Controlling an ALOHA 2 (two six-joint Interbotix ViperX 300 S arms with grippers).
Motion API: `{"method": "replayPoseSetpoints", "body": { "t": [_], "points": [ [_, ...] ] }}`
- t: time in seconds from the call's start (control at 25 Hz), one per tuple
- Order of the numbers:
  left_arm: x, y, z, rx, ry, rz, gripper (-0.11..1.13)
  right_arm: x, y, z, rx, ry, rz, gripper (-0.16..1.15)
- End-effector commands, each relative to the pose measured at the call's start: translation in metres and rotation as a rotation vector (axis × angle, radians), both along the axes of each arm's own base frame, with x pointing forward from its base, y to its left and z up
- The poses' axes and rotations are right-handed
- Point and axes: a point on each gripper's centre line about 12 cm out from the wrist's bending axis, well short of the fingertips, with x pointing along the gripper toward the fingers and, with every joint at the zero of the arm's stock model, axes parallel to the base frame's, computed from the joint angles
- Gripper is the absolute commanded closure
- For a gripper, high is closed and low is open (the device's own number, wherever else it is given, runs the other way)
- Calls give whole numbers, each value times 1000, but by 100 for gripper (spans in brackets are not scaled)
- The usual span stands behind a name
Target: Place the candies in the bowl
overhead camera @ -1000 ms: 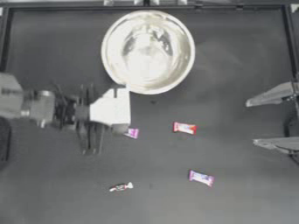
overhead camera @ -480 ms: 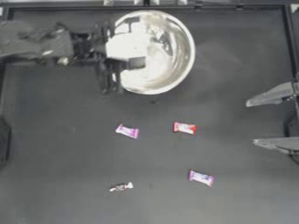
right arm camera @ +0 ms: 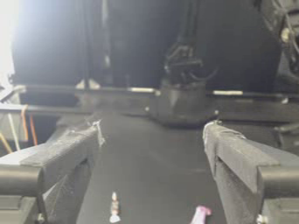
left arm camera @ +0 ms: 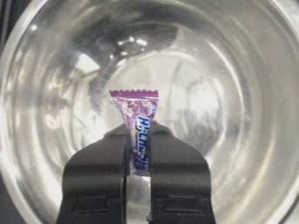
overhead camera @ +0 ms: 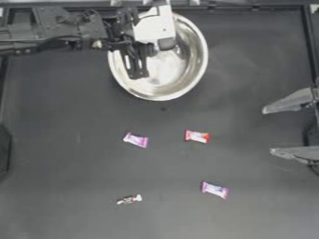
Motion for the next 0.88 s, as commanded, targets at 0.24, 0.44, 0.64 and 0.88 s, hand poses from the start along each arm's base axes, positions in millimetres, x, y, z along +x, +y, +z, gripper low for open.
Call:
{"method": "replayPoseSetpoints", "body": {
  "t": [0.24, 0.44, 0.64, 0.88],
  "points": [
    [2, 12, 19, 14, -74, 42, 17, 2, 0, 8, 8, -21, 1, -1],
    [3, 15, 22, 18, -111, 58, -1, 2, 0, 8, 7, -20, 1, -1],
    [-2, 10, 37, 27, -139, 56, 4, 2, 0, 7, 7, -18, -2, -1],
    [-18, -22, 73, 41, -208, 15, 3, 2, -3, 4, 6, -9, -15, -1]
  ]
}}
